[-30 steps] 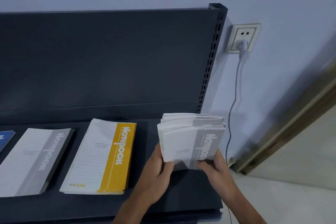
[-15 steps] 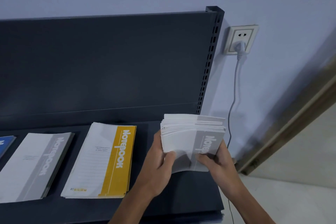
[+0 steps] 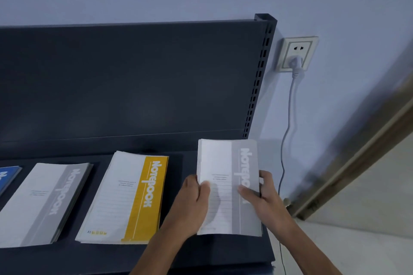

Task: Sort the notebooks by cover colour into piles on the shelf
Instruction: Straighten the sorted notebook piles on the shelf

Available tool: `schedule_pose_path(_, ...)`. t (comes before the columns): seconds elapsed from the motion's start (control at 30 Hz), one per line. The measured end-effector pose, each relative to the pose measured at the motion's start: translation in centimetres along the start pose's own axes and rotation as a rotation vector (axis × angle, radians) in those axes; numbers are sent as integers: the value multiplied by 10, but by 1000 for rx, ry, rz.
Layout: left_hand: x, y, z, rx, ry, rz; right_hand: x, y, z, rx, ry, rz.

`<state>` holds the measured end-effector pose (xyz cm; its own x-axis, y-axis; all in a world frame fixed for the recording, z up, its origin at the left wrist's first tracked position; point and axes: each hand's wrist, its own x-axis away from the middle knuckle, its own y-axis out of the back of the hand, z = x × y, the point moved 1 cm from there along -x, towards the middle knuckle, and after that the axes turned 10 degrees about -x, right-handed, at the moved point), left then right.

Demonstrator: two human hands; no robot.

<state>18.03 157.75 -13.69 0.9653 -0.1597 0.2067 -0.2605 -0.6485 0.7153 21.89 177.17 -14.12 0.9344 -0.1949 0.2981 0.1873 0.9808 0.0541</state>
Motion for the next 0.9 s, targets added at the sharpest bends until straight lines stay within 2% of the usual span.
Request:
schedule_pose_path(0.17,-5,-8,8,-126,122,74,-10,-8,-7,119,-149,-113)
schedule_pose_path(0.3,-7,-12,17,-196,139,11,-14,-9,-13,165,-186,-148)
schedule_pose_path(0.53,-10,-12,20,-183,167,-53,-20,-15,-14,225,-138,-205)
schedule_pose_path(0.63,-8,-16,21,-253,143,-92,-22,-16,-16,256,-138,-219)
schedule_pose_path(0.9,-5,-17,17,-277,93,-140,-28,-23,-23,442,-158,-302)
